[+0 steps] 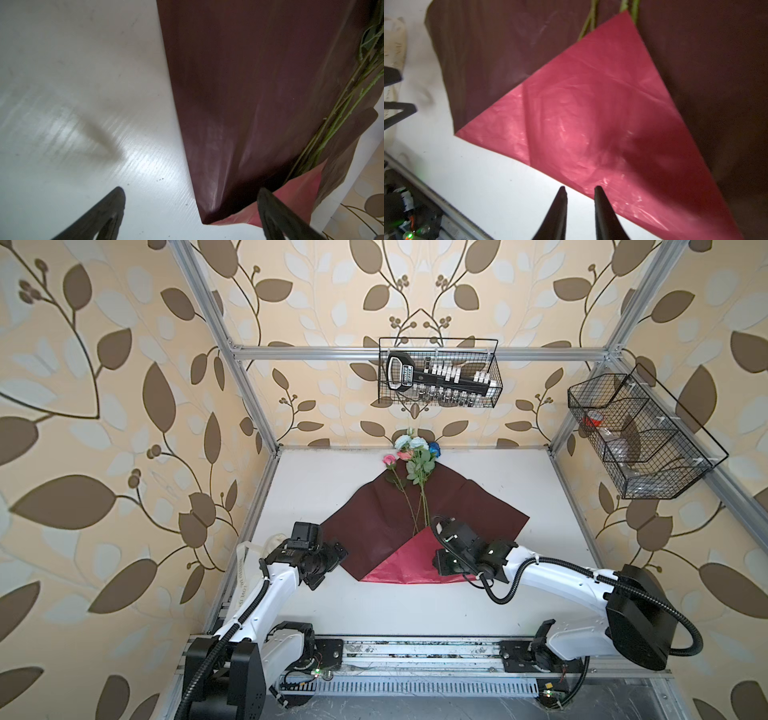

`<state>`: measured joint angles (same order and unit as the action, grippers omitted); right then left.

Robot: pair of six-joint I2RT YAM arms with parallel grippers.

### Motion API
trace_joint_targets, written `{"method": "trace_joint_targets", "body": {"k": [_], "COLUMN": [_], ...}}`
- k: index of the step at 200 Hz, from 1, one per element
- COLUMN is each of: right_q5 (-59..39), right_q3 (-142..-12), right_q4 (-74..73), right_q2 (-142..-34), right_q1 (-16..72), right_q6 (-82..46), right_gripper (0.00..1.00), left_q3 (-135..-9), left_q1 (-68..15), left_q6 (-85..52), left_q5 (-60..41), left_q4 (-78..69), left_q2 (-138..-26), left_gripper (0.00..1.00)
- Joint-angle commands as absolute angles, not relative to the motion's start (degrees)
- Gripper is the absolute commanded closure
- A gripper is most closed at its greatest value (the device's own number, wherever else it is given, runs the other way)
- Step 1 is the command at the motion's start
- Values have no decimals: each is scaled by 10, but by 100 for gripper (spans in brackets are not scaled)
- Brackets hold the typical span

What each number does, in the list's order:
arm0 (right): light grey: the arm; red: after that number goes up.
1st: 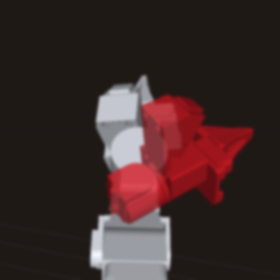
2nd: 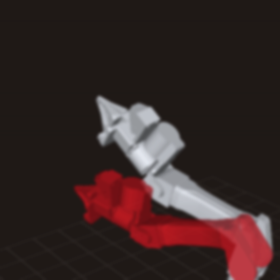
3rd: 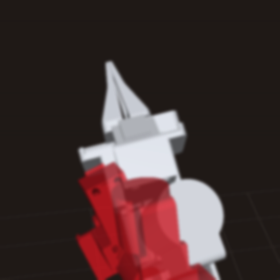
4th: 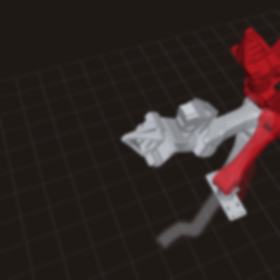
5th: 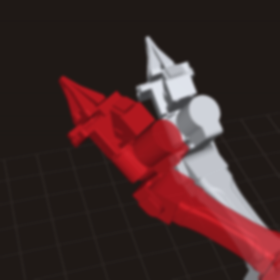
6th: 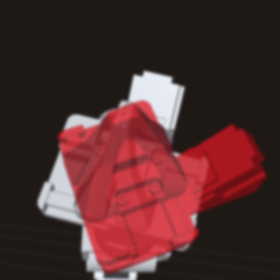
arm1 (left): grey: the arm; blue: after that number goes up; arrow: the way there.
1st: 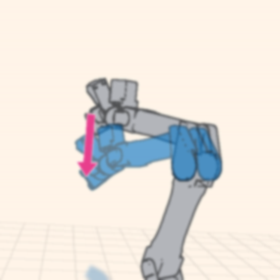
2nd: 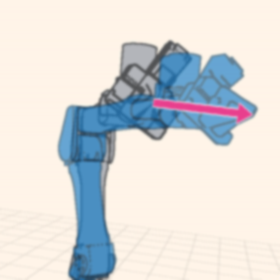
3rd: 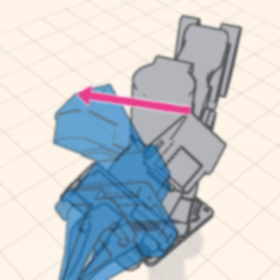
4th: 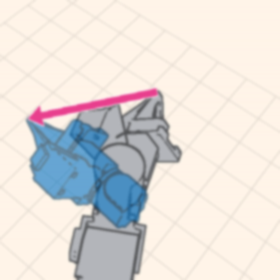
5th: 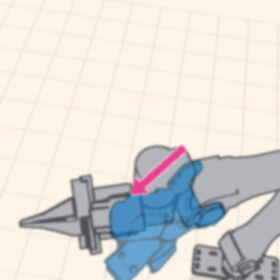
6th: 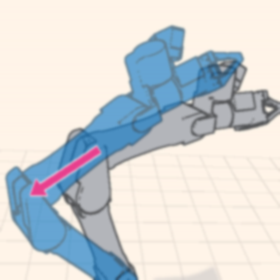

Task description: Tie the bouquet of fake flowers

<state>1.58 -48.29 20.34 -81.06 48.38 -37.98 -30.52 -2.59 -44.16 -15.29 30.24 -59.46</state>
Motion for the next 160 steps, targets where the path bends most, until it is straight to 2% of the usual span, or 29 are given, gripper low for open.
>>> {"method": "trace_joint_targets", "body": {"k": [1, 25, 56, 119, 160], "right_q5": [33, 55, 37, 17, 15], "right_q3": [-526, -575, -618, -646, -636], "right_q4": [192, 201, 191, 181, 177], "right_q2": [-857, -918, -981, -1053, -1059], "right_q1": [525, 546, 549, 551, 549], "right_q6": [-355, -338, -313, -312, -321], "right_gripper": [75, 76, 78, 82, 82], "left_q3": [-294, -294, -270, -222, -172], "left_q1": [-24, -24, -24, -25, -46], "left_q6": [-437, -434, -455, -486, -545], "left_q5": [-199, -216, -240, -291, -313], "left_q4": [285, 297, 278, 222, 107], "left_q2": [-598, -592, -588, -589, -601], "left_gripper": [1, 1, 1, 3, 14]}}
